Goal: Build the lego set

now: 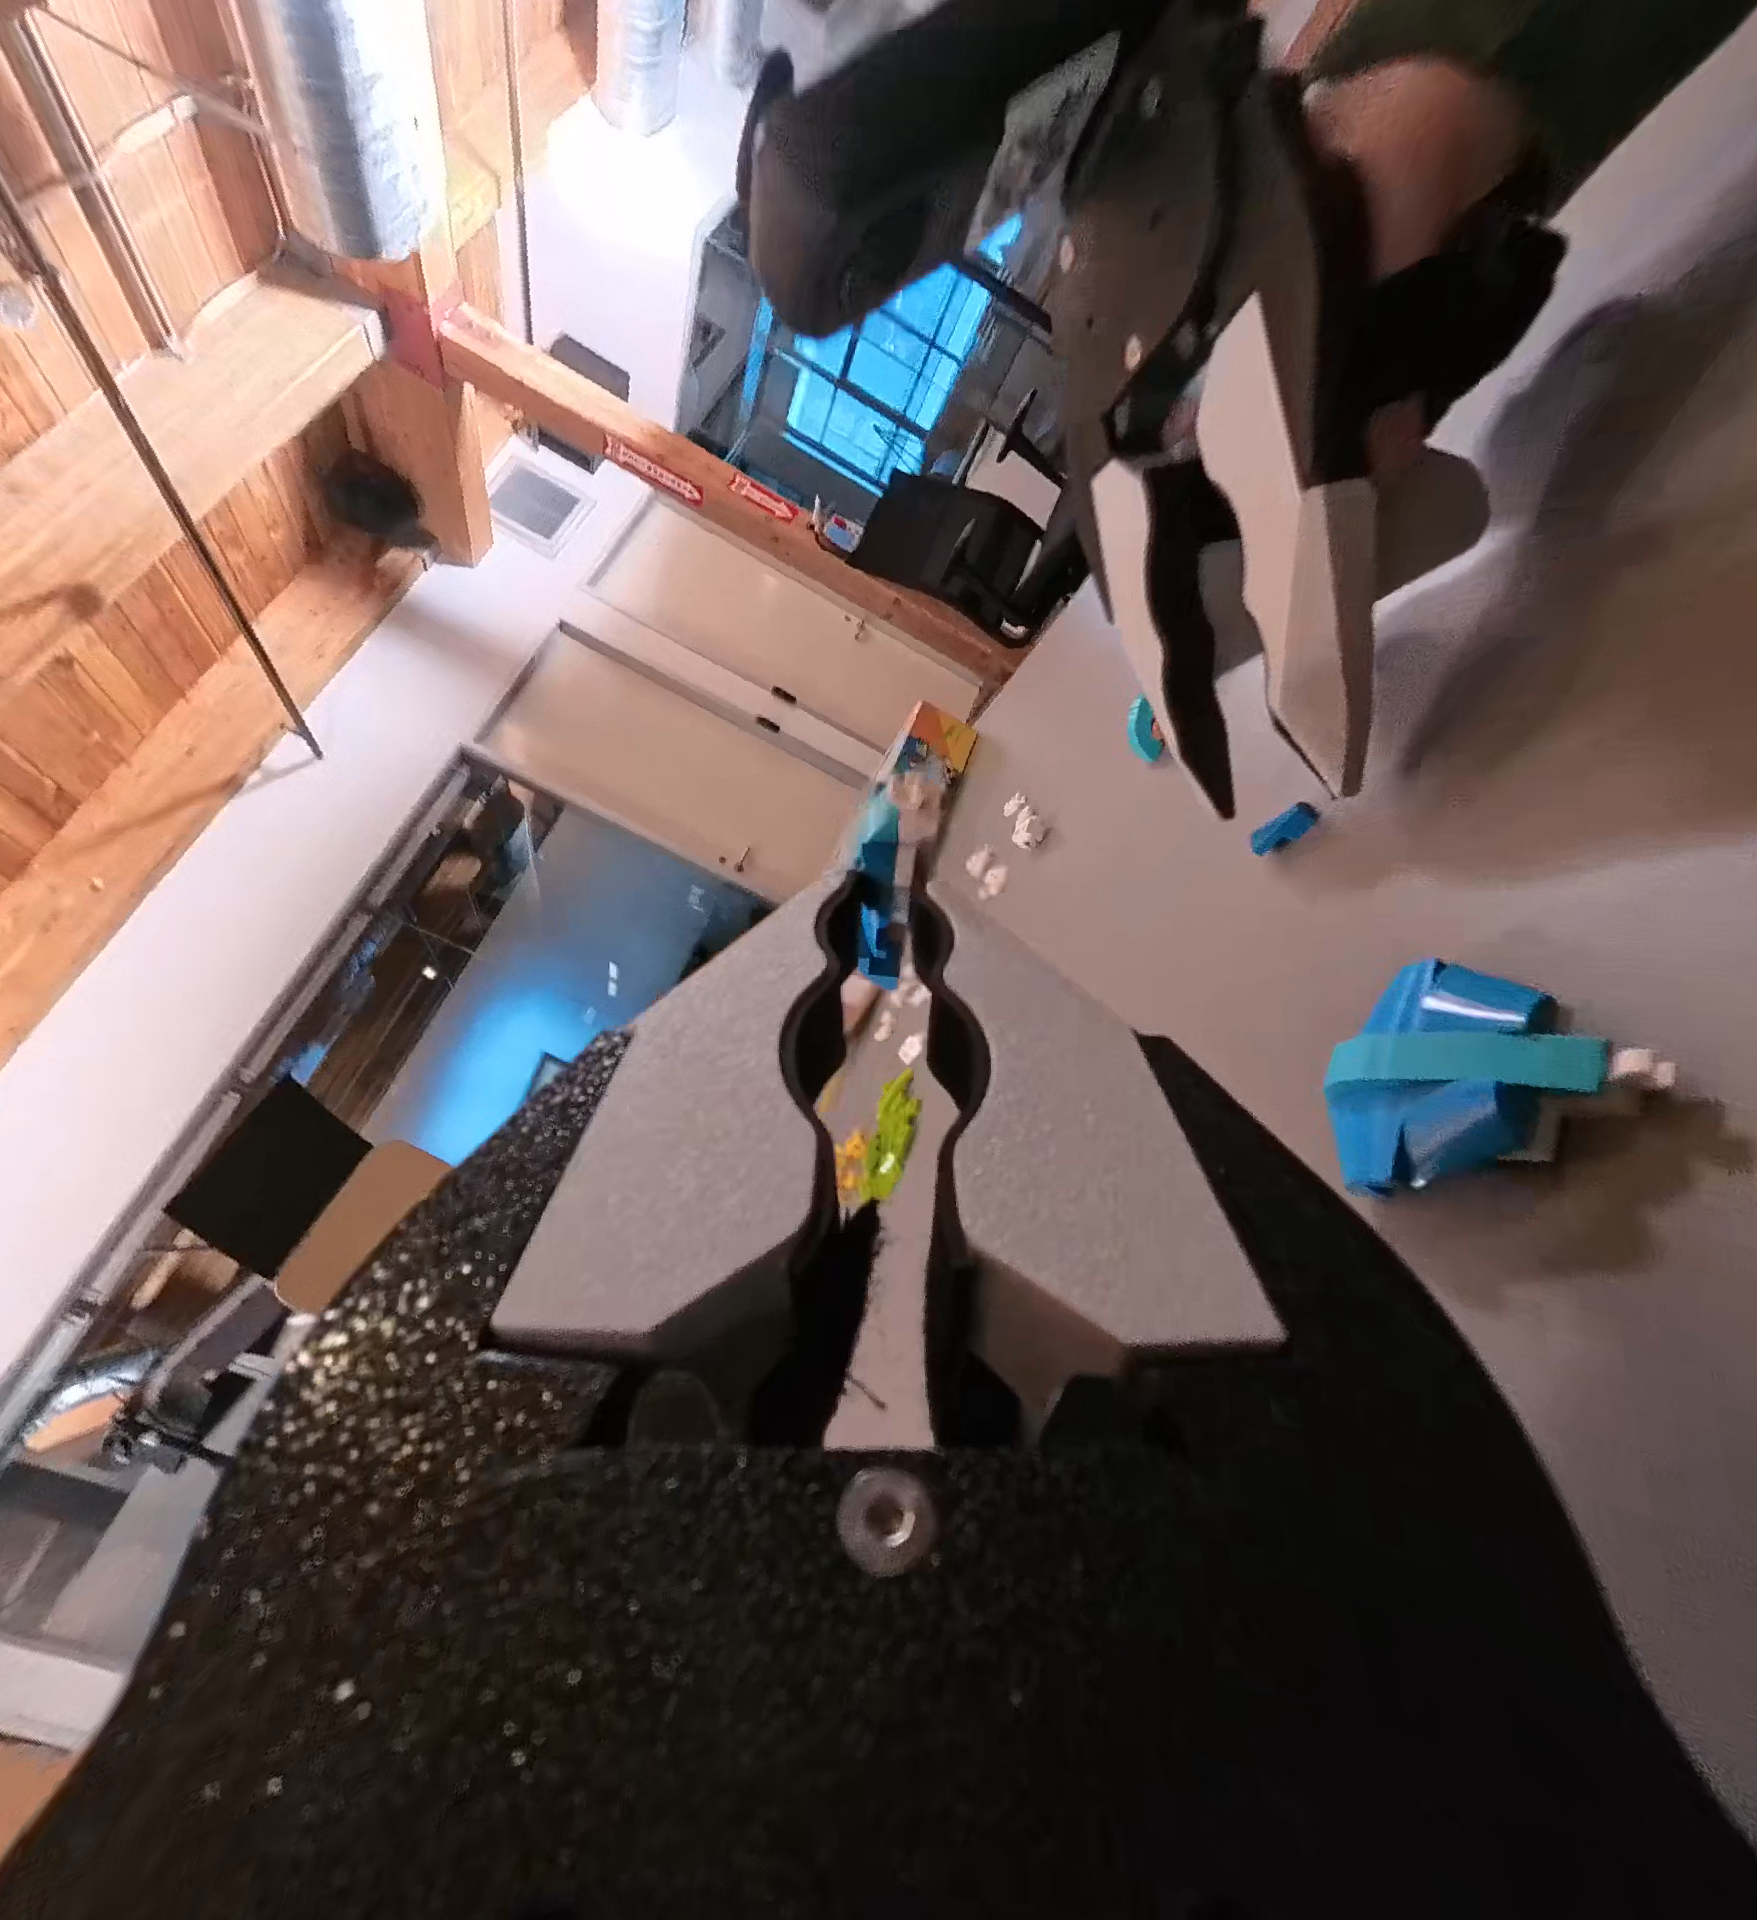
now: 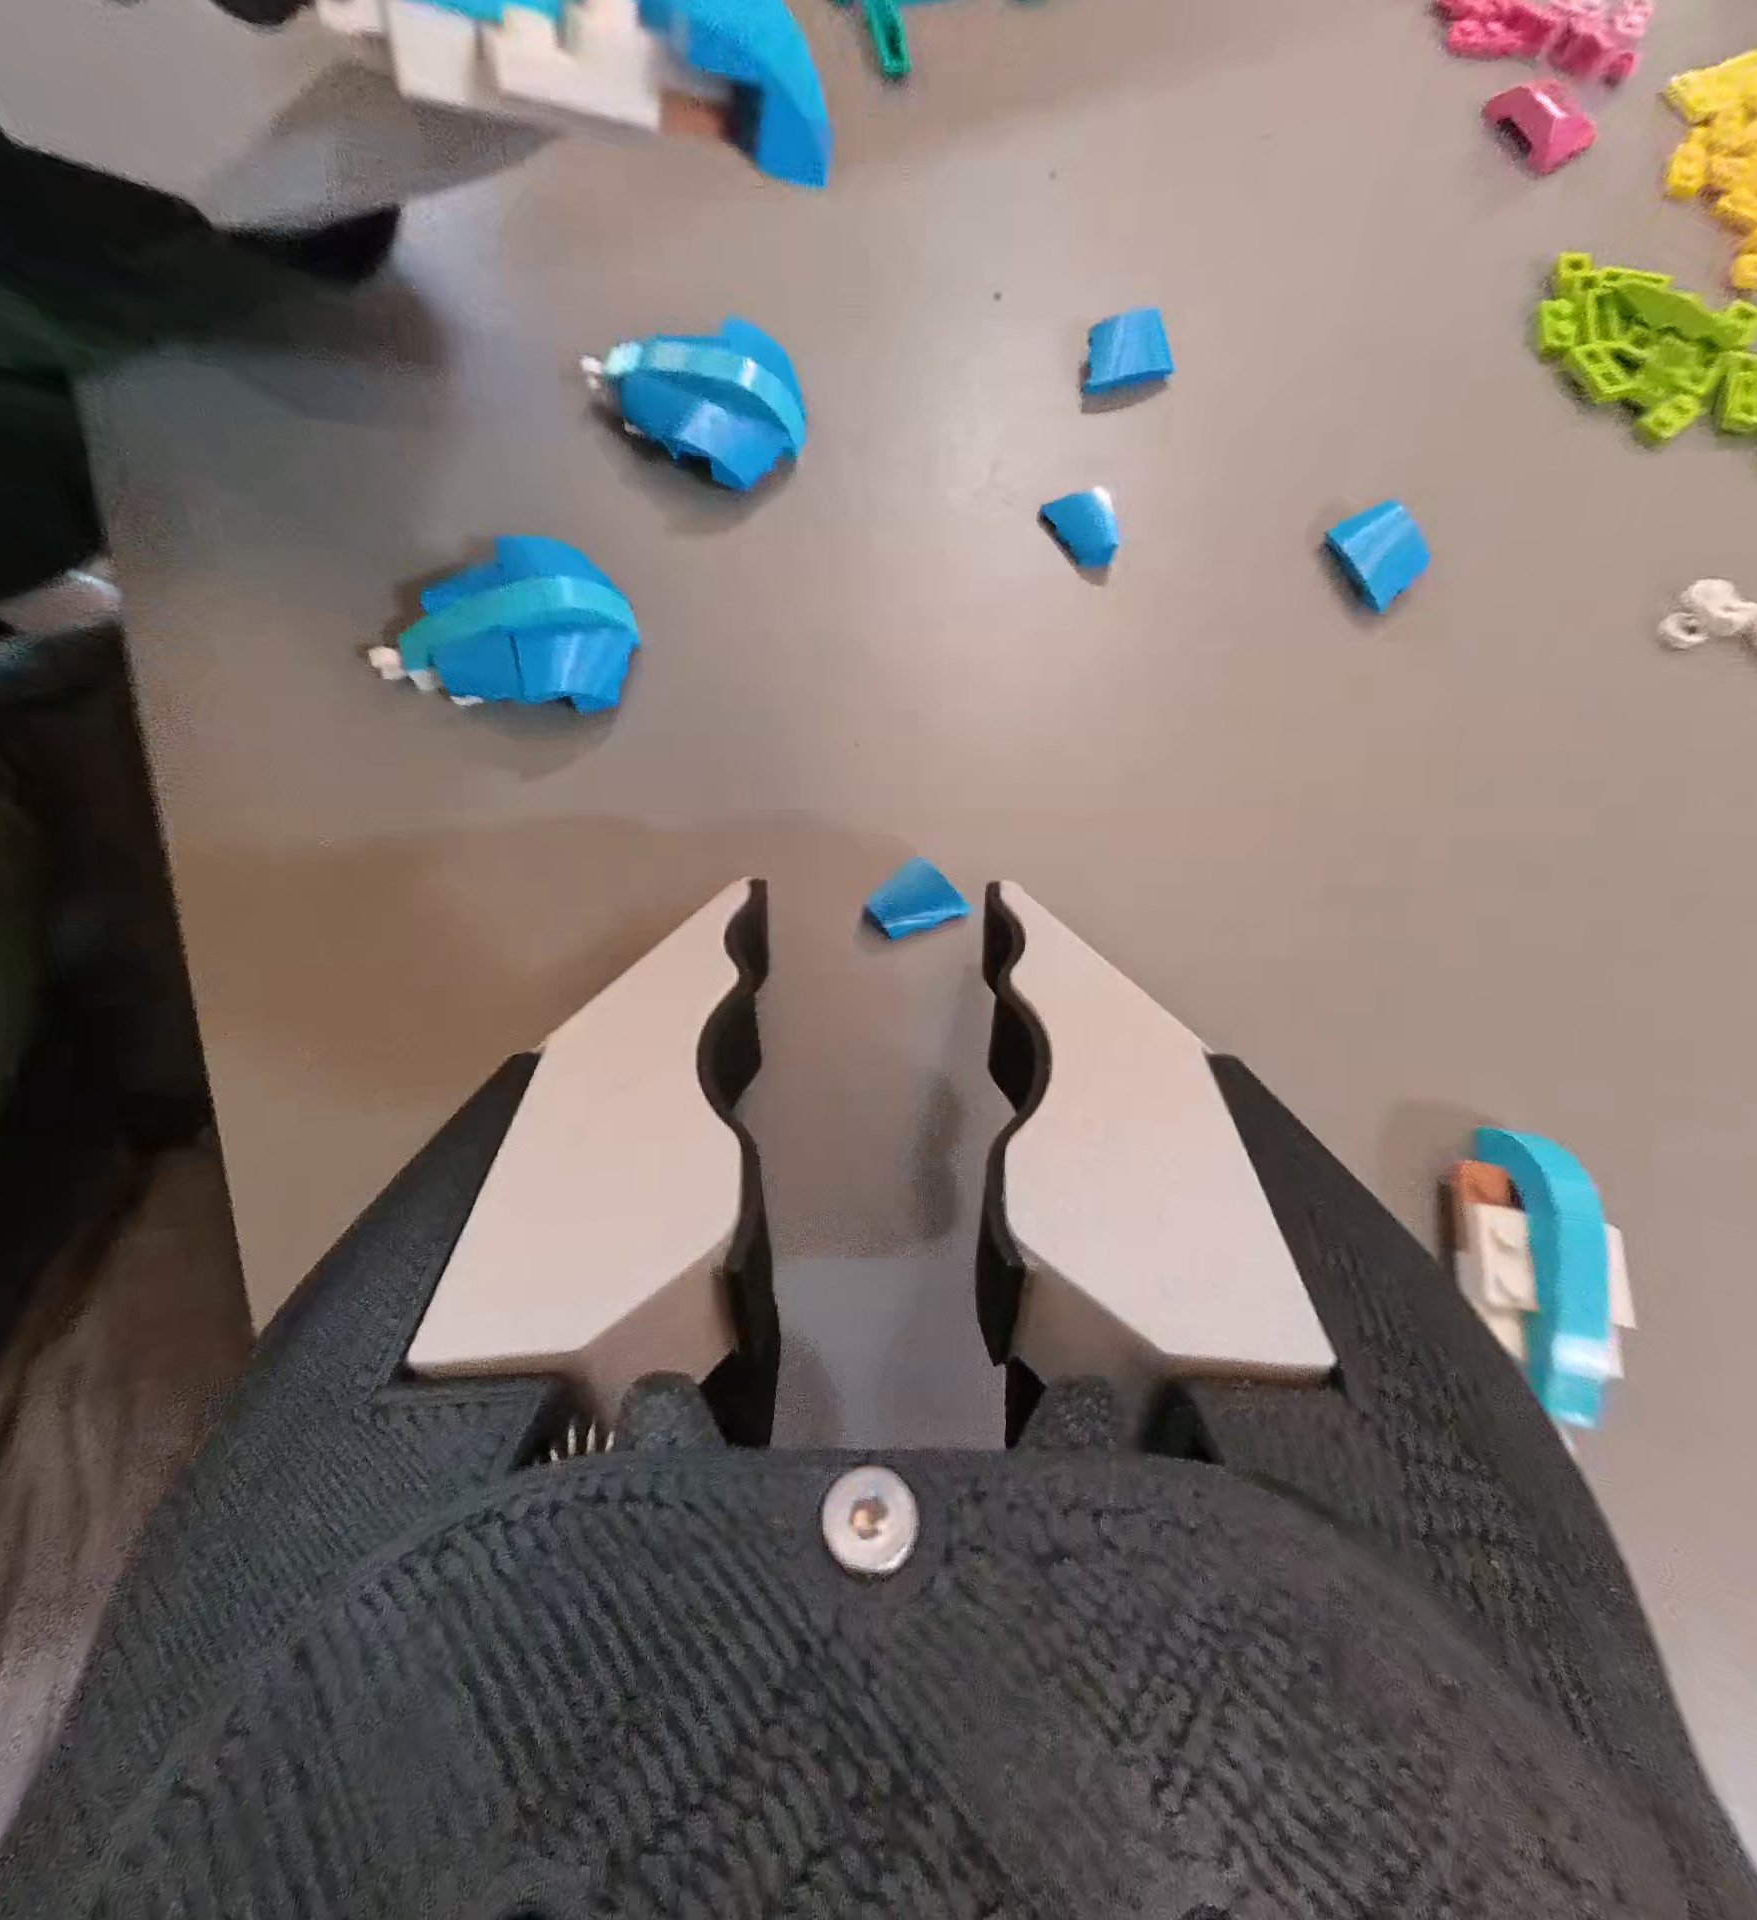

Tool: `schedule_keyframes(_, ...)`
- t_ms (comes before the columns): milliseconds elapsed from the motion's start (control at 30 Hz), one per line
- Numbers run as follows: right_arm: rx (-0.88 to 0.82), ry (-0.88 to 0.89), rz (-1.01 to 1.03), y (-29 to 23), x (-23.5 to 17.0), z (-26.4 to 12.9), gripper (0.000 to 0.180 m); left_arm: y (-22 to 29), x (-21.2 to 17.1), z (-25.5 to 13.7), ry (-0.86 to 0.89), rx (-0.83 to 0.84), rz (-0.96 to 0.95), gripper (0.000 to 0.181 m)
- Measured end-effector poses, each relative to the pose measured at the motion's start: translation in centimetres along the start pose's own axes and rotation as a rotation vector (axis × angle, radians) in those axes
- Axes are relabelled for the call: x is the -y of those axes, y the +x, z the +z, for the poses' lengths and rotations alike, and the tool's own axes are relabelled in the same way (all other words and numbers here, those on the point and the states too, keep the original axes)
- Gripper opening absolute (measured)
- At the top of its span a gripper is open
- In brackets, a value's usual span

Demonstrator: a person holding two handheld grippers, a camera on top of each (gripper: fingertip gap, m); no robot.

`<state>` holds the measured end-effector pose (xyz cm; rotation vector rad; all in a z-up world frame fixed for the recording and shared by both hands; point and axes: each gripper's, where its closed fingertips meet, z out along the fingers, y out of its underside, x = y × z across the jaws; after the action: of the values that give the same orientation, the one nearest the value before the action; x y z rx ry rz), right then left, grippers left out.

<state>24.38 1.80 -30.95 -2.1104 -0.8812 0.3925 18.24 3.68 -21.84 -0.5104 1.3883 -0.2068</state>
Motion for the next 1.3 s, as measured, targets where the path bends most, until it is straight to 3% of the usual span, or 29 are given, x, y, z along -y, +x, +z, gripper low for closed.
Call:
schedule_keyframes(33,0.031,0.017,0.009,-0.1,0.0,0.1,0.04,-0.3,0.4,-0.2,0.017,0.025,0.033,0.006)
schedule_keyframes(367,0.128,0.003,-0.072,0.0,-0.6,0.2,0.037,0.6,1.1,-0.6,0.03,0.022,0.224,0.006)
schedule_keyframes(1300,0.086,0.003,-0.102,0.4,-0.6,0.5,0.03,-0.5,-0.5,-0.8,-0.041,0.043,0.148,0.007)
